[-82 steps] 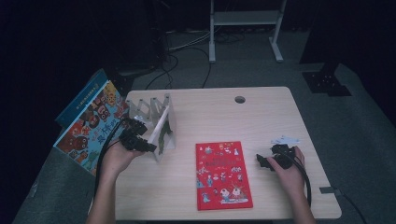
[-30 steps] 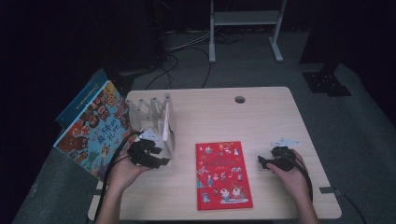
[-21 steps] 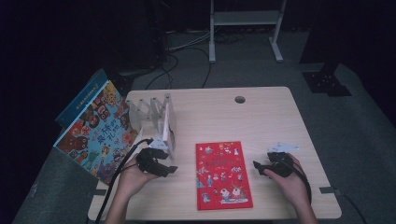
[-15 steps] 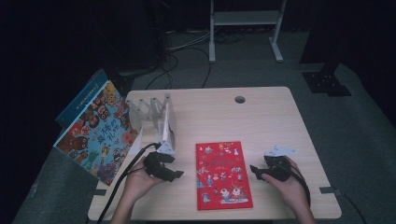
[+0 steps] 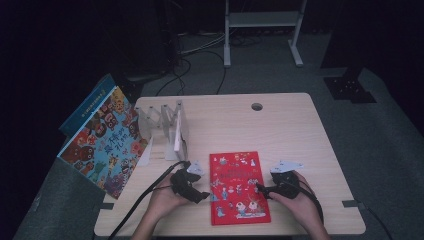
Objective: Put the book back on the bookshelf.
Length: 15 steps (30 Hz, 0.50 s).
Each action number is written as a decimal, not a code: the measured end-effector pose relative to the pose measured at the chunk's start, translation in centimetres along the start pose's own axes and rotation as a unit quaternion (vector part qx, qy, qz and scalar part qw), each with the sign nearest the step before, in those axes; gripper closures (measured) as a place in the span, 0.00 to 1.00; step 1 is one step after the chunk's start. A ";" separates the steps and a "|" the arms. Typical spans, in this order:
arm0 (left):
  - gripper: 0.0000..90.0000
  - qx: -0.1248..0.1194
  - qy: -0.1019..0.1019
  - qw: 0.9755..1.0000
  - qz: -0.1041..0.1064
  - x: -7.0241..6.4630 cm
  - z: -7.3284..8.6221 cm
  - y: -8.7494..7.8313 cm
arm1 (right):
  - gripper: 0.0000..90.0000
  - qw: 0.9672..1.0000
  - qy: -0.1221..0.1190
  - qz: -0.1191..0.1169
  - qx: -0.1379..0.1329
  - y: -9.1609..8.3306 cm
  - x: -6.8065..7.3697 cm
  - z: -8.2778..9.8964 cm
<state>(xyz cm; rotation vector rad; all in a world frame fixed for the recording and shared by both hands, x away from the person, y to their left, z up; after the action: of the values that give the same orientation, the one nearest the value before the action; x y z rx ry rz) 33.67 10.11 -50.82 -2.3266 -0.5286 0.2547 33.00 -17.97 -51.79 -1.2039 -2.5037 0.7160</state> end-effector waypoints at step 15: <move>0.30 -0.004 0.009 1.000 0.011 -1.0 -0.2 1.6 | 0.29 1.000 0.001 -0.003 0.007 1.9 -0.2 -0.8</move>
<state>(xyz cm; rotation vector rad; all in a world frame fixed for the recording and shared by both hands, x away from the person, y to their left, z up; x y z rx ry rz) 33.35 8.53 -51.72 -2.3410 -0.4969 0.2410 34.72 -16.88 -52.11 -1.1918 -2.4961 0.7289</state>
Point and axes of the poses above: each handheld gripper's, and its own axes: y roughly forward along the jaws, z roughly out of its underside, x roughly to its left, the point moved 5 cm from there along y, roughly forward along the jaws, and after that the axes turned 12 degrees about -x, right-handed, at the moved point
